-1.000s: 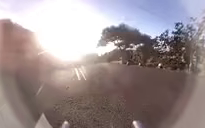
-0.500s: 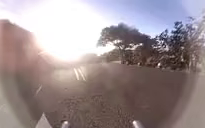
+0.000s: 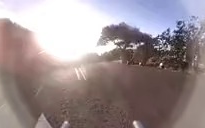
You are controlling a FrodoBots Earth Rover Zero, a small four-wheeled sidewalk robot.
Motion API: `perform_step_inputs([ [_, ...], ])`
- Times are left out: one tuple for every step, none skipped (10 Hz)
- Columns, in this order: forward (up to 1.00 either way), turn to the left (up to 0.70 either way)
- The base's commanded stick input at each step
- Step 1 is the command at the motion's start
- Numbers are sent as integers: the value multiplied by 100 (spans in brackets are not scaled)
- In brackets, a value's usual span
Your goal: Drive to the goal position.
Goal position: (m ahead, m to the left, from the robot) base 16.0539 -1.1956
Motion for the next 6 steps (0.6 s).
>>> perform_step_inputs([
  [50,0],
  [50,0],
  [50,0],
  [50,0],
  [50,0],
  [50,0],
])
